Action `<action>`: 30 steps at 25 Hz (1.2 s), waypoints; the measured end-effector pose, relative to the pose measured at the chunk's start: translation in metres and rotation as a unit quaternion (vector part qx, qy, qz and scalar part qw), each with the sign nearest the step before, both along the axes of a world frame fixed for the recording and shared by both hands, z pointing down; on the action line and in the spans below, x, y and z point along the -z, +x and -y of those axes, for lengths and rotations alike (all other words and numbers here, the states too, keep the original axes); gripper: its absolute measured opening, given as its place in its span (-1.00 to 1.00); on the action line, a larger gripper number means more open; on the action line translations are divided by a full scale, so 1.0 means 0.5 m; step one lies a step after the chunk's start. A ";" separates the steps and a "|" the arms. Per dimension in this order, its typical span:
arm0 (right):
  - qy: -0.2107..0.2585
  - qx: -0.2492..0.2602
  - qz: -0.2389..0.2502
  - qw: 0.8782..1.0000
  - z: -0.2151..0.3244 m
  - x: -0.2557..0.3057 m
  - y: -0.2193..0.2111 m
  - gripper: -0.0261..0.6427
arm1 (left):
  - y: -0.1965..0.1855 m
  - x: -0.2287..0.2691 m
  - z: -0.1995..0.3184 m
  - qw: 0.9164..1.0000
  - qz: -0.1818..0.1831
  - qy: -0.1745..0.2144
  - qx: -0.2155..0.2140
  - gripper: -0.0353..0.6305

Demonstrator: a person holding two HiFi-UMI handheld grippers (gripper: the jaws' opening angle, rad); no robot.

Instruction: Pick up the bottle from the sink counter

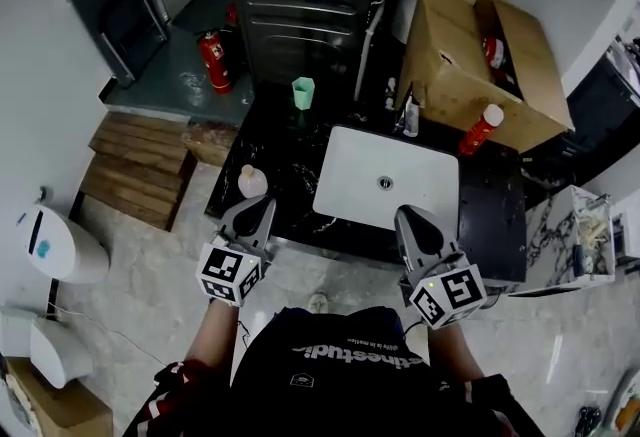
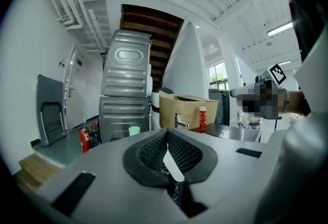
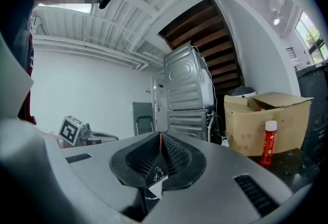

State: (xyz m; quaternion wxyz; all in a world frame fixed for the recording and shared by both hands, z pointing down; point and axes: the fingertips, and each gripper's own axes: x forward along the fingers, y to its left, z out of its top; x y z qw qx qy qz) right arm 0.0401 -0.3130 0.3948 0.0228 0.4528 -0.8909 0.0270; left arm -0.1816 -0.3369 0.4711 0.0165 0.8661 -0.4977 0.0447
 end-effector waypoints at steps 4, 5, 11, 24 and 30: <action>-0.001 0.032 -0.006 0.999 0.032 -0.014 -0.052 -0.79 | -0.055 -0.059 0.057 0.999 0.005 -0.014 0.037 -0.85; -0.001 0.038 -0.008 0.999 0.037 -0.017 -0.060 -0.79 | -0.071 -0.078 0.073 0.999 0.013 -0.019 0.048 -0.84; -0.010 0.035 -0.023 0.999 0.047 -0.037 -0.051 -0.79 | -0.137 -0.184 0.165 0.994 0.031 -0.058 0.091 -0.28; -0.047 -0.019 -0.017 0.999 0.067 -0.073 0.023 -0.79 | -0.164 -0.304 0.280 0.983 0.048 -0.120 0.130 -0.25; -0.053 -0.021 -0.012 0.998 0.071 -0.077 0.025 -0.79 | -0.149 -0.295 0.273 0.984 0.066 -0.120 0.110 -0.49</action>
